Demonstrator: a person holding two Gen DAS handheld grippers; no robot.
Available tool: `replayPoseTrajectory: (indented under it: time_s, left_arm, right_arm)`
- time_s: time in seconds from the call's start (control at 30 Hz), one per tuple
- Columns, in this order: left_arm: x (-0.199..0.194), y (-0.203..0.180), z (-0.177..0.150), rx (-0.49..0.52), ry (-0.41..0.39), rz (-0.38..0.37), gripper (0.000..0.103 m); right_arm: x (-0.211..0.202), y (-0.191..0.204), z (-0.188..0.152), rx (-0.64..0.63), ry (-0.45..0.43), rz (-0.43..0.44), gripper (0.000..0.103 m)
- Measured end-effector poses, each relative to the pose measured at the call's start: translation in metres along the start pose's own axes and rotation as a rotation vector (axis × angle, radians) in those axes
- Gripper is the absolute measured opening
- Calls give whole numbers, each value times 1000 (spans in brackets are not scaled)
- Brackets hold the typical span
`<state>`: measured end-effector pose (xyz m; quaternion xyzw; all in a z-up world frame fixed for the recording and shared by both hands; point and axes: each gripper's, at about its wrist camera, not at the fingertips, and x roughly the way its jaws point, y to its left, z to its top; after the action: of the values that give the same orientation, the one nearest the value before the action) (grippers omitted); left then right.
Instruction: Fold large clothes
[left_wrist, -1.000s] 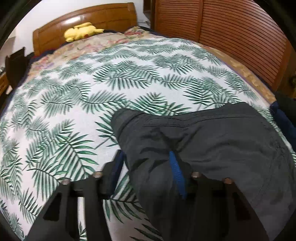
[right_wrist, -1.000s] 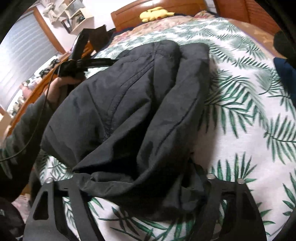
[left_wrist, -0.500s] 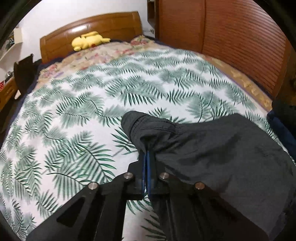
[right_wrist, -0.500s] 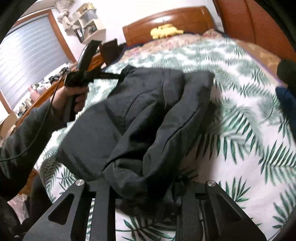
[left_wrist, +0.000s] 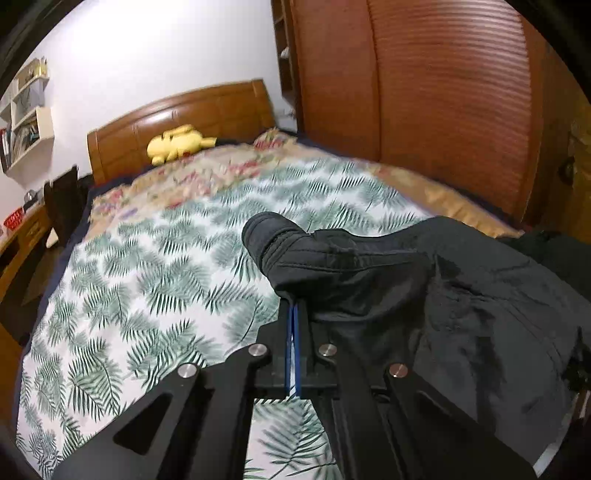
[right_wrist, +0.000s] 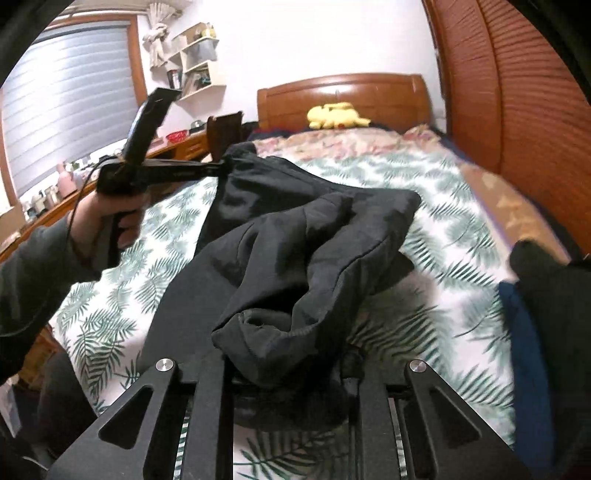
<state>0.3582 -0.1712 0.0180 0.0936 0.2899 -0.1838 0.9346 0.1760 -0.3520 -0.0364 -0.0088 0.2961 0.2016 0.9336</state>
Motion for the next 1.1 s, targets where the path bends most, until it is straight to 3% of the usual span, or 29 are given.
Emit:
replayPoseTrajectory:
  time_s: [0.23, 0.53, 0.77, 0.97, 1.03, 1.1]
  left_arm:
    - [-35, -70, 55, 38, -97, -69, 0]
    - [-40, -209, 111, 94, -178, -244, 0]
    - [5, -301, 104, 135, -76, -354, 0]
    - [33, -329, 91, 135, -1, -323, 0]
    - [34, -330, 91, 139, 7, -318, 0]
    - [34, -328, 91, 139, 19, -310, 0]
  right_arm:
    - [-83, -34, 37, -72, -78, -146, 16]
    - [-216, -97, 44, -100, -138, -397, 15]
    - [-271, -162, 10, -42, -76, -563, 15]
    - [-267, -221, -40, 75, 15, -647, 17]
    - [-267, -229, -49, 124, 17, -642, 24]
    - [-269, -237, -54, 164, 22, -638, 43]
